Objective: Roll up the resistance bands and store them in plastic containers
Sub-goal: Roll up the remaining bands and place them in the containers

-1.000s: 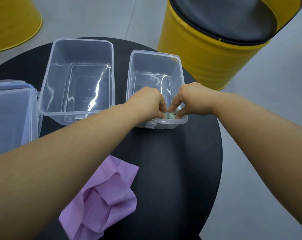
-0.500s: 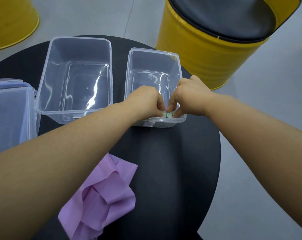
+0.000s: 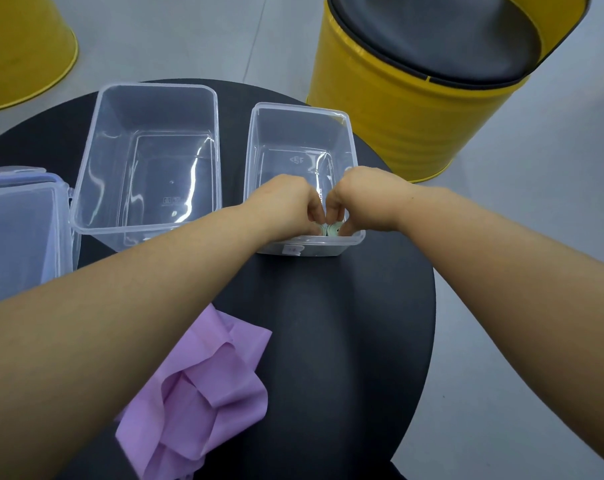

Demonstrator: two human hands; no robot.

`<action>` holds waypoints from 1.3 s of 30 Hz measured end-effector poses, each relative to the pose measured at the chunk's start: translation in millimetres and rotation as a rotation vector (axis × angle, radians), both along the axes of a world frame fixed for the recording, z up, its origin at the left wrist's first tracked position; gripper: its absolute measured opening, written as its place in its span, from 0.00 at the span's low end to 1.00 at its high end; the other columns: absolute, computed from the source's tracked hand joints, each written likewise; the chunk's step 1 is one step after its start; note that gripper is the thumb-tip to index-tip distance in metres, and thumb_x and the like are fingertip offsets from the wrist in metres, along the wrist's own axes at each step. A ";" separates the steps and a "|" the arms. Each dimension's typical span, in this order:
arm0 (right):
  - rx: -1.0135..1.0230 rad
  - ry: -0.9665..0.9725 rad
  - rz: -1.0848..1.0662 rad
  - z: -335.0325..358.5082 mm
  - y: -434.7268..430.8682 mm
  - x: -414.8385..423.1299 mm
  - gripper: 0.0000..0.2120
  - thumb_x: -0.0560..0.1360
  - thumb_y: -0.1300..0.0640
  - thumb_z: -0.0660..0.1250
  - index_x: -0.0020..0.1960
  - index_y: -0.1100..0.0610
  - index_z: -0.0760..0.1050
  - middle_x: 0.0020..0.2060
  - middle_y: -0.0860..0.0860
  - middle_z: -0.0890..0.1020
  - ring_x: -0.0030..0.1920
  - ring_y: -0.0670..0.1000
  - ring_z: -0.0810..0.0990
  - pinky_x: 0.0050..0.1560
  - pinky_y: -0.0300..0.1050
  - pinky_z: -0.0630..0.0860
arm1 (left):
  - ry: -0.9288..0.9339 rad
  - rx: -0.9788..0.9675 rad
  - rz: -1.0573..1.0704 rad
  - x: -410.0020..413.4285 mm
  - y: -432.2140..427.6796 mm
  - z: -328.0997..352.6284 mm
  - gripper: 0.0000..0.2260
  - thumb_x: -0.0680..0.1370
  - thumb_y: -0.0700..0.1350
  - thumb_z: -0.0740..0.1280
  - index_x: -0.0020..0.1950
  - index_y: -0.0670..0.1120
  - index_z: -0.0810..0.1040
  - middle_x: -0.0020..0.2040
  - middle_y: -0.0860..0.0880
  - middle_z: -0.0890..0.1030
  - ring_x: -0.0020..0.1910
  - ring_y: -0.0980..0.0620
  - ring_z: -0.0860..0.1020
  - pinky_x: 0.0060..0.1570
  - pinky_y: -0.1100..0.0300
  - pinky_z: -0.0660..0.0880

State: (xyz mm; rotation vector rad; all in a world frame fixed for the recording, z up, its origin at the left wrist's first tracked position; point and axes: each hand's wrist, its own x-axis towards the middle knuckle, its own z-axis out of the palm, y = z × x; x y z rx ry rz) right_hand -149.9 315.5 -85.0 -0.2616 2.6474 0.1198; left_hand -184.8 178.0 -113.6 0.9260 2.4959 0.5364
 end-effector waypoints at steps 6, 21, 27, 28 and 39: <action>-0.060 0.000 -0.031 -2.4 3.8 1.3 0.13 0.73 0.55 0.71 0.57 0.52 0.79 0.51 0.49 0.81 0.50 0.50 0.75 0.46 0.43 0.71 | -0.005 0.019 0.002 -1.0 -1.0 -1.4 0.08 0.72 0.46 0.71 0.50 0.49 0.83 0.50 0.52 0.83 0.49 0.53 0.77 0.48 0.61 0.72; -0.085 0.043 -0.070 -8.0 10.5 0.9 0.16 0.73 0.53 0.71 0.60 0.47 0.76 0.49 0.42 0.82 0.56 0.48 0.76 0.55 0.48 0.76 | 0.011 0.018 -0.001 -0.7 -2.0 -4.6 0.10 0.73 0.47 0.71 0.54 0.49 0.82 0.51 0.52 0.82 0.51 0.52 0.78 0.54 0.56 0.75; -0.065 0.100 -0.051 -7.6 12.2 1.9 0.15 0.72 0.51 0.71 0.59 0.47 0.75 0.48 0.42 0.83 0.53 0.49 0.75 0.34 0.39 0.66 | 0.010 0.016 0.017 -1.6 -1.9 -5.8 0.09 0.72 0.48 0.71 0.52 0.50 0.81 0.50 0.53 0.82 0.51 0.54 0.78 0.52 0.58 0.74; -0.066 0.109 -0.051 -7.9 12.3 2.0 0.15 0.72 0.51 0.71 0.58 0.47 0.75 0.48 0.43 0.83 0.52 0.49 0.75 0.32 0.39 0.64 | 0.009 0.018 0.021 -1.7 -2.0 -5.6 0.09 0.73 0.48 0.71 0.52 0.51 0.81 0.50 0.53 0.82 0.51 0.54 0.78 0.51 0.59 0.74; -0.090 0.147 -0.070 -9.0 14.6 5.1 0.14 0.72 0.51 0.71 0.57 0.48 0.74 0.49 0.44 0.82 0.52 0.50 0.75 0.33 0.41 0.65 | 0.066 0.022 0.027 -0.8 -0.9 -5.5 0.08 0.75 0.49 0.69 0.52 0.50 0.81 0.48 0.53 0.80 0.45 0.55 0.73 0.44 0.61 0.69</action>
